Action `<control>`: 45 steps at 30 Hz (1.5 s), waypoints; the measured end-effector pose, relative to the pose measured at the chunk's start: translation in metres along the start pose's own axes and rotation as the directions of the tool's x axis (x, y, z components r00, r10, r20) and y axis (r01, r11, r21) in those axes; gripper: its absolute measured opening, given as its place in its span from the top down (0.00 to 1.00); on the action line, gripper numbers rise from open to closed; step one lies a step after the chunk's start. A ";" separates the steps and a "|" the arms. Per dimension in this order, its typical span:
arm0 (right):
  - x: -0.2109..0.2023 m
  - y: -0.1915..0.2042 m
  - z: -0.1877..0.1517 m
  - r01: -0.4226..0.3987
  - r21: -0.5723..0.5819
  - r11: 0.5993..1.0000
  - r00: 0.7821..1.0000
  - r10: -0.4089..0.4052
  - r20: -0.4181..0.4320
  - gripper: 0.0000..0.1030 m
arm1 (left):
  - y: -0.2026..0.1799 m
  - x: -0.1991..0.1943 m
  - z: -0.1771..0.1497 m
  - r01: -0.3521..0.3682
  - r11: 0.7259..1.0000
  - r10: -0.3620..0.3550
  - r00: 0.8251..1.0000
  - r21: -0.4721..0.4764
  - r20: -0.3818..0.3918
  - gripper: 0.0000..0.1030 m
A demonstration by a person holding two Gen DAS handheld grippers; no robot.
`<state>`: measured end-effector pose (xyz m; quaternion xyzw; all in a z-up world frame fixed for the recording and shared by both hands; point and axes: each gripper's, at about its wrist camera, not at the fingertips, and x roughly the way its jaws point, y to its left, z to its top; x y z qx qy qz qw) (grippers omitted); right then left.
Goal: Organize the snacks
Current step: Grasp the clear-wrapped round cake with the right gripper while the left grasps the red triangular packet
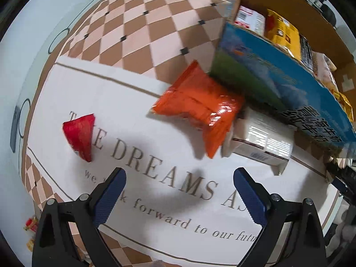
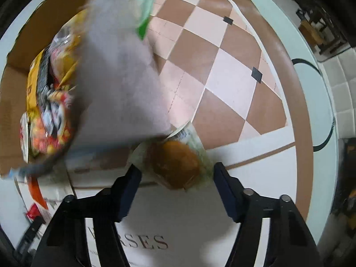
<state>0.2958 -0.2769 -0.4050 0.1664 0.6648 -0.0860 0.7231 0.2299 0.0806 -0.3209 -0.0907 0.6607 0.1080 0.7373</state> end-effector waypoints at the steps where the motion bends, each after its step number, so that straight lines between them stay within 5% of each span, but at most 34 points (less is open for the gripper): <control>1: -0.001 0.003 -0.005 -0.001 -0.013 1.000 1.000 0.001 -0.005 0.40 | 0.004 -0.001 -0.001 -0.001 1.000 0.001 1.000 -0.006 0.002 0.04; 10: 0.008 0.042 -0.065 -0.092 -0.057 0.994 0.988 0.083 -0.130 0.42 | 0.089 -0.004 -0.004 0.033 0.977 -0.039 0.999 -0.211 -0.023 0.04; 16: 0.014 0.109 -0.089 -0.127 -0.156 0.979 0.981 0.101 -0.168 0.42 | 0.142 -0.004 0.011 -0.007 0.959 0.004 1.000 -0.285 -0.012 0.04; 28: 0.022 0.170 -0.092 -0.109 -0.225 0.968 0.983 0.072 -0.170 0.42 | 0.150 0.047 0.044 -0.064 0.991 0.051 0.992 -0.115 -0.112 0.04; 30: 0.021 0.170 -0.093 -0.104 -0.222 0.969 0.984 0.067 -0.168 0.42 | 0.147 0.050 0.047 -0.069 0.993 0.060 0.993 -0.091 -0.102 0.17; 32: 0.020 0.166 -0.090 -0.098 -0.216 0.972 0.984 0.062 -0.166 0.42 | 0.145 0.056 0.049 -0.071 0.995 0.062 0.991 -0.074 -0.120 0.53; 45: 0.003 0.147 -0.089 -0.101 -0.198 0.975 0.987 0.073 -0.143 0.45 | 0.131 0.039 0.035 -0.013 0.998 0.008 0.995 -0.055 -0.095 0.55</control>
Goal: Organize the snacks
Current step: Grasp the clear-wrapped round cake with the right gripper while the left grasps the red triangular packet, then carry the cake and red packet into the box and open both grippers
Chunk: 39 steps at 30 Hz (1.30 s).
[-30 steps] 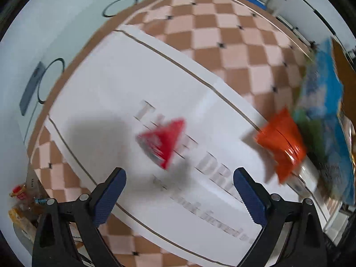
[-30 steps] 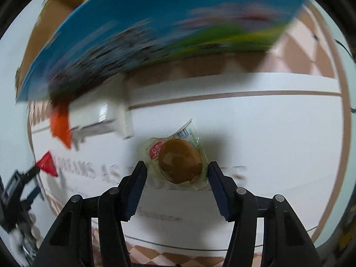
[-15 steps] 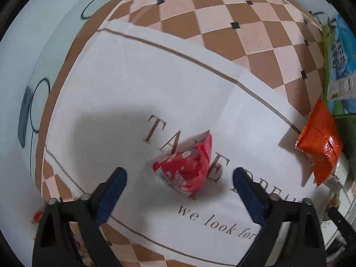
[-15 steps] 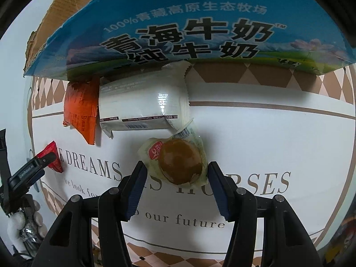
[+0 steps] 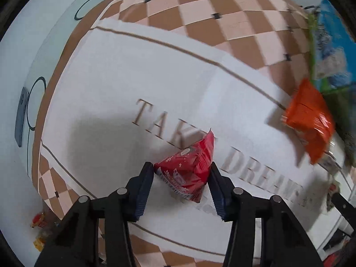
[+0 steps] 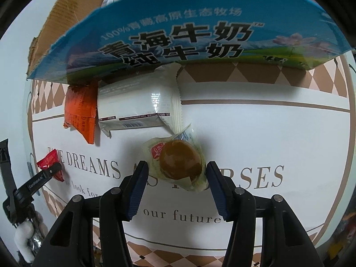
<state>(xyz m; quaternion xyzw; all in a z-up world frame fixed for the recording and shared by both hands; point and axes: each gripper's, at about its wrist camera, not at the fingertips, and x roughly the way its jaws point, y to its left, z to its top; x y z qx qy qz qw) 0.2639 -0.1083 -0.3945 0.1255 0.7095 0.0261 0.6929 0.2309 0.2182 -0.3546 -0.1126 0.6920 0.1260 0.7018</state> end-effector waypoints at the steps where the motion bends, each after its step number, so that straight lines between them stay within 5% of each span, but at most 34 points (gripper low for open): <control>1: -0.003 -0.001 0.000 -0.002 -0.001 1.000 1.000 0.002 0.005 0.45 | -0.003 -0.006 -0.002 0.011 1.000 -0.011 1.000 0.009 0.007 0.55; 6: -0.023 -0.007 -0.005 -0.037 0.001 0.999 0.999 0.037 0.024 0.48 | -0.042 -0.047 -0.016 0.110 0.989 -0.114 0.992 0.097 0.044 0.55; 7: -0.027 -0.008 -0.006 -0.040 0.002 0.999 0.999 0.040 0.027 0.56 | -0.049 -0.057 -0.019 0.129 0.984 -0.135 0.990 0.121 0.048 0.55; 8: -0.033 -0.010 -0.007 -0.044 -0.001 0.999 0.998 0.044 0.035 0.75 | -0.060 -0.067 -0.019 0.148 0.979 -0.157 0.986 0.144 0.053 0.55; 9: -0.037 -0.012 -0.007 -0.068 -0.001 0.998 0.997 0.068 0.032 0.75 | -0.075 -0.077 -0.022 0.166 0.971 -0.178 0.982 0.171 0.060 0.55; 15: -0.054 -0.028 -0.005 -0.085 0.012 0.996 0.996 0.084 0.041 0.73 | -0.130 -0.110 -0.053 0.169 0.941 -0.207 0.973 0.291 0.101 0.55; 16: -0.052 -0.032 -0.003 -0.115 0.021 0.993 0.993 0.115 0.031 0.69 | -0.132 -0.107 -0.050 0.171 0.941 -0.205 0.974 0.293 0.091 0.55; 18: -0.045 -0.030 -0.002 -0.159 0.028 0.987 0.987 0.159 0.012 0.45 | -0.131 -0.102 -0.048 0.163 0.944 -0.196 0.977 0.285 0.089 0.55; 20: -0.035 -0.018 0.000 -0.201 -0.004 0.980 0.980 0.201 -0.012 0.36 | -0.132 -0.101 -0.053 0.147 0.951 -0.175 0.981 0.273 0.082 0.55; 25: 0.001 0.011 0.002 -0.219 -0.002 0.976 0.971 0.218 -0.096 0.36 | -0.113 -0.077 -0.047 0.122 0.966 -0.136 0.990 0.226 0.047 0.55; 29: 0.027 0.028 0.005 -0.156 -0.008 0.988 0.980 0.154 -0.126 0.37 | -0.097 -0.057 -0.046 0.104 0.978 -0.109 0.994 0.183 0.018 0.55; 35: 0.034 0.049 0.002 -0.049 -0.092 0.995 0.996 0.042 -0.075 0.46 | -0.086 -0.049 -0.052 0.097 0.984 -0.098 0.995 0.153 0.002 0.55; 39: 0.027 0.052 -0.004 -0.056 -0.132 0.990 0.997 0.048 -0.064 0.58 | -0.091 -0.052 -0.057 0.108 0.981 -0.109 0.994 0.162 -0.001 0.55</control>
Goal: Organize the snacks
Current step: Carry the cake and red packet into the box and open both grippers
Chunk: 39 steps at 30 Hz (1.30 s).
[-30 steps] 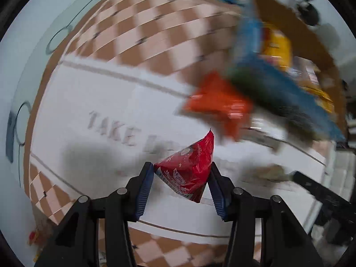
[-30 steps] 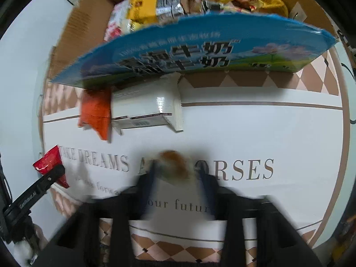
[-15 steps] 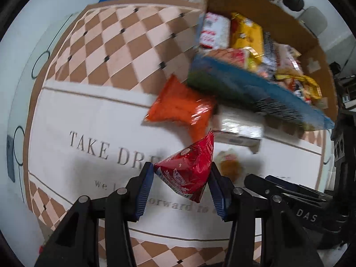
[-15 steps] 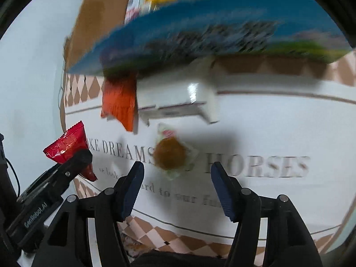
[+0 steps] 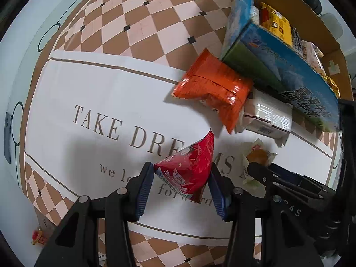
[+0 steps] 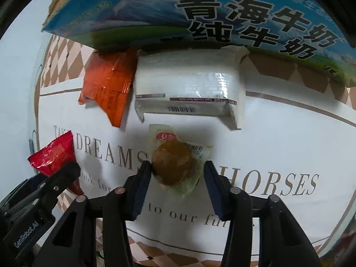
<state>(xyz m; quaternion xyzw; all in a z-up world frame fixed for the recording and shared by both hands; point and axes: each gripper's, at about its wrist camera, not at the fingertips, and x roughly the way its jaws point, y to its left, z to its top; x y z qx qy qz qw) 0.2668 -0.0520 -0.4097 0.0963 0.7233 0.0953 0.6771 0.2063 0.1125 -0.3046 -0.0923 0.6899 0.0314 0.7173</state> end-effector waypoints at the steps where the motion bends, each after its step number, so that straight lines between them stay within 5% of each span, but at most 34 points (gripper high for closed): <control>1: -0.003 -0.001 -0.002 -0.009 -0.003 1.000 1.000 0.009 0.002 0.59 | -0.002 -0.003 -0.001 0.005 1.000 -0.005 1.000 0.005 0.001 0.55; 10: -0.046 -0.032 -0.015 -0.101 0.036 0.994 0.994 0.099 0.053 0.61 | -0.040 -0.038 0.003 0.047 0.995 -0.050 0.998 0.085 0.043 0.55; 13: -0.089 -0.043 -0.022 -0.176 0.043 0.983 0.980 0.171 0.105 0.91 | -0.056 -0.059 0.014 0.088 0.990 -0.095 0.994 0.113 0.062 0.55; 19: -0.145 -0.063 -0.004 -0.163 0.008 0.987 0.972 0.159 0.170 0.91 | -0.099 -0.099 0.043 0.128 0.974 -0.156 0.978 0.186 0.141 0.55; 20: -0.140 -0.065 -0.001 -0.142 0.007 0.990 0.977 0.139 0.158 0.87 | -0.104 -0.101 0.048 0.123 0.974 -0.152 0.977 0.189 0.150 0.55; 23: -0.110 -0.071 0.008 -0.144 0.043 0.989 0.987 0.140 0.084 0.41 | -0.104 -0.094 0.051 0.115 0.976 -0.142 0.980 0.182 0.140 0.55; 24: -0.106 -0.084 0.007 -0.179 0.069 0.982 0.983 0.174 0.063 0.37 | -0.101 -0.089 0.049 0.106 0.978 -0.130 0.983 0.178 0.129 0.55; 27: -0.070 -0.077 0.006 -0.238 0.123 0.964 0.971 0.239 0.001 0.37 | -0.089 -0.068 0.043 0.072 0.985 -0.087 0.992 0.160 0.094 0.55; 34: -0.001 -0.047 0.003 -0.100 0.109 0.989 0.987 0.113 -0.112 0.36 | -0.051 -0.027 0.025 0.008 0.996 -0.010 1.000 0.092 0.025 0.55; 35: -0.004 -0.040 0.003 -0.074 0.087 0.993 0.994 0.080 -0.071 0.44 | -0.045 -0.023 0.023 0.004 0.997 -0.006 1.000 0.077 0.016 0.55; 39: 0.000 -0.016 -0.001 0.036 -0.032 0.999 0.998 -0.037 -0.043 0.47 | -0.034 -0.015 0.017 0.004 0.999 -0.004 1.000 0.048 0.004 0.55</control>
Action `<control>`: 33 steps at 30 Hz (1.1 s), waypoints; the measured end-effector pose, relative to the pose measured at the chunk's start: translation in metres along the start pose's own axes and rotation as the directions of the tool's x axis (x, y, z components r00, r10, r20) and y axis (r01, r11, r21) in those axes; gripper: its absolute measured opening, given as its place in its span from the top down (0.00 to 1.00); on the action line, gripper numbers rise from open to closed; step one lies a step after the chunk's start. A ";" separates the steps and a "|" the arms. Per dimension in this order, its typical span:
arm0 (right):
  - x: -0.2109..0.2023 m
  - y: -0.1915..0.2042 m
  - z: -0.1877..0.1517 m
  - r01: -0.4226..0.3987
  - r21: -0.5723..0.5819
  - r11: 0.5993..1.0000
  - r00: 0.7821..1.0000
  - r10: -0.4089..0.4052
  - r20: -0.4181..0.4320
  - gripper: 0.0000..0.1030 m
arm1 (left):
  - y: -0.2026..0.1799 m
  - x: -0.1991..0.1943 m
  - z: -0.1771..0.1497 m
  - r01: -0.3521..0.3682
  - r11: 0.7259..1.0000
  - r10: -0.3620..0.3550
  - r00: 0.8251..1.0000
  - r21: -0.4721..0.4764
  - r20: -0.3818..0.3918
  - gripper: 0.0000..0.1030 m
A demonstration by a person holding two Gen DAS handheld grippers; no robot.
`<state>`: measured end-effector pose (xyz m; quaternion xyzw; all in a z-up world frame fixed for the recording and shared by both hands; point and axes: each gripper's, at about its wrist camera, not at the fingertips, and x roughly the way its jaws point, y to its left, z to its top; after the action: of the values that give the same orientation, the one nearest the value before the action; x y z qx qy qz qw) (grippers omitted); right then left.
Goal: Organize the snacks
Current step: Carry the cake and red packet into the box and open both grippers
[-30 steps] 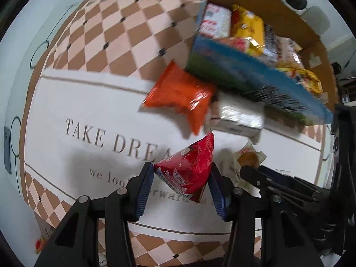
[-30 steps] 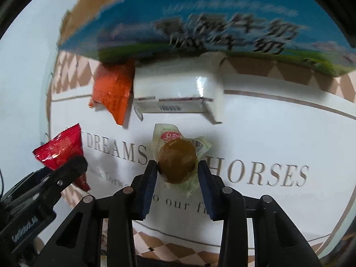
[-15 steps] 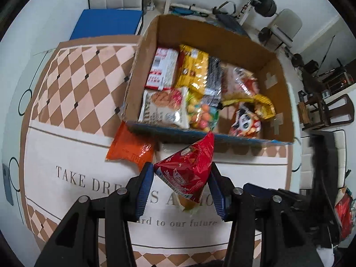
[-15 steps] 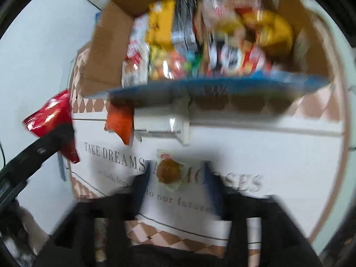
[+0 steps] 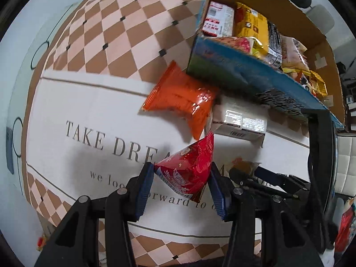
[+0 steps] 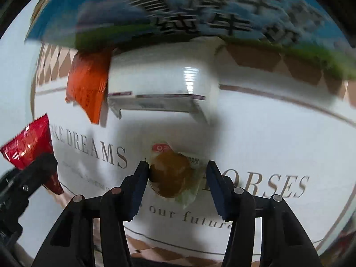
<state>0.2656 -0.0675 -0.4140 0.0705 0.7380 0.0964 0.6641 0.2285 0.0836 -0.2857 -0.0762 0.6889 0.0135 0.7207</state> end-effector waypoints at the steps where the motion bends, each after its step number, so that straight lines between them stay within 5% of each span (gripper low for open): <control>1: -0.001 0.004 -0.002 0.018 -0.020 1.000 1.000 -0.017 0.009 0.47 | 0.000 0.000 -0.001 0.000 1.000 0.000 1.000 -0.003 0.000 0.55; 7: -0.016 -0.003 -0.022 -0.009 -0.022 1.000 0.999 0.010 0.054 0.48 | -0.001 -0.005 -0.007 0.030 0.999 -0.030 1.000 -0.015 0.005 0.55; 15: -0.145 -0.033 -0.038 -0.146 0.001 0.989 0.958 0.141 0.248 0.48 | -0.050 -0.067 0.006 0.149 0.985 -0.156 0.984 0.086 0.083 0.55; 20: -0.218 -0.078 -0.007 -0.138 0.048 0.989 0.916 0.109 0.386 0.48 | -0.105 -0.096 0.047 0.229 0.957 -0.250 0.962 0.179 0.105 0.55; 23: -0.234 -0.106 0.026 -0.097 0.092 0.991 0.908 0.051 0.416 0.48 | -0.133 -0.091 0.072 0.223 0.950 -0.249 0.963 0.219 0.100 0.55; 28: -0.221 -0.136 0.065 -0.067 0.152 0.986 0.926 0.005 0.378 0.47 | -0.174 -0.041 0.110 0.240 0.935 -0.236 0.970 0.262 -0.047 0.55; 31: -0.193 -0.152 0.083 -0.068 0.193 0.979 0.957 0.009 0.290 0.45 | -0.183 -0.003 0.121 0.243 0.938 -0.211 0.966 0.248 -0.148 0.54; 33: -0.176 -0.159 0.091 -0.070 0.222 0.972 0.968 0.013 0.249 0.22 | -0.181 0.018 0.125 0.249 0.942 -0.207 0.959 0.224 -0.192 0.44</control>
<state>0.3784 -0.2582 -0.2900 0.1736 0.6544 0.0150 0.7358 0.3754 -0.0812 -0.2822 -0.0665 0.7293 -0.1623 0.6614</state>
